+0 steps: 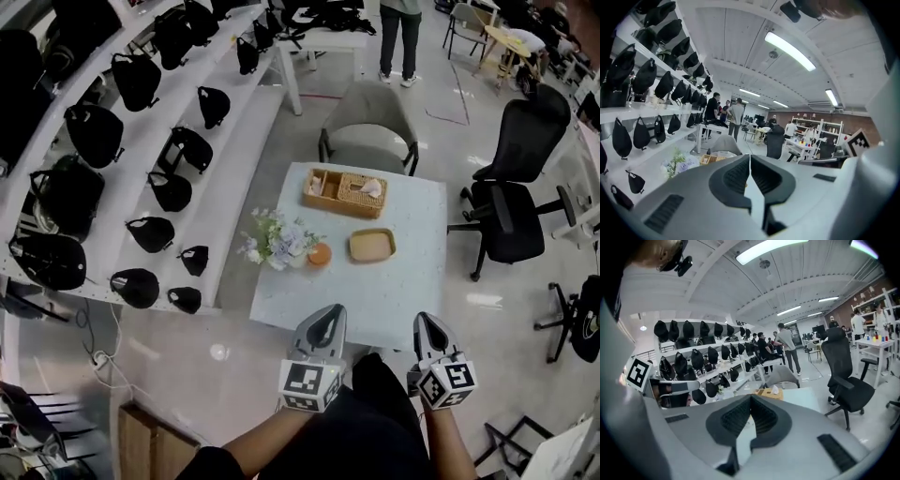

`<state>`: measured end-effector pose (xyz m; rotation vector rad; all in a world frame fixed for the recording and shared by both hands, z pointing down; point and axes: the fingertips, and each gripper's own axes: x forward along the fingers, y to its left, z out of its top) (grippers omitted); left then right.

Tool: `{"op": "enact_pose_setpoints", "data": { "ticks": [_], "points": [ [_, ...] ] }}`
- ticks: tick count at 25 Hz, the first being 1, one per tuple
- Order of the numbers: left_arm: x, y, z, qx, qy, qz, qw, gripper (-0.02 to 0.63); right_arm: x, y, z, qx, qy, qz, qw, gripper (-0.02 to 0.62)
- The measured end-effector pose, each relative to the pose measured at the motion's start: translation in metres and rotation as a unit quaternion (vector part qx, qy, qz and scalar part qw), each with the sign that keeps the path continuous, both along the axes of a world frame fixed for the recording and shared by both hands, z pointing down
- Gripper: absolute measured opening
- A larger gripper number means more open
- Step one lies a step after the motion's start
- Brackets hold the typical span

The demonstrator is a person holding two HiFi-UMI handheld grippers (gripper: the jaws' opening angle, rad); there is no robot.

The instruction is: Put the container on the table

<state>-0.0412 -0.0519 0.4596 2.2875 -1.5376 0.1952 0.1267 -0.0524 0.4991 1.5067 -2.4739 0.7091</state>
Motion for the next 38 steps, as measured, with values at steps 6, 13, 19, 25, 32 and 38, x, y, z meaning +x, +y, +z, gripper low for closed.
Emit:
{"op": "enact_pose_setpoints", "data": {
  "ticks": [6,13,19,25,32,38],
  "points": [
    [-0.047,0.030,-0.014,0.030,-0.015,0.017,0.9993,0.009,-0.044,0.029,-0.031,0.049,0.078,-0.020,0.996,-0.002],
    [-0.093,0.054,-0.025,0.055,-0.016,0.019,0.9982,0.009,-0.084,0.063,-0.038,0.066,0.092,-0.015,0.993,-0.002],
    [-0.123,0.075,-0.027,0.055,-0.006,-0.010,0.9984,0.009,-0.101,0.086,-0.043,0.076,0.096,-0.013,0.992,-0.002],
    [-0.136,0.078,-0.028,0.065,-0.019,-0.020,0.9975,0.009,-0.086,0.087,-0.047,0.093,0.092,0.009,0.991,-0.003],
    [-0.110,0.069,-0.035,0.069,-0.024,0.008,0.9973,0.009,-0.073,0.084,-0.057,0.107,0.084,0.015,0.991,-0.005],
    [-0.089,0.066,-0.041,0.079,-0.026,0.022,0.9963,0.009,-0.060,0.086,-0.061,0.116,0.079,0.025,0.990,-0.005]
  ]
}}
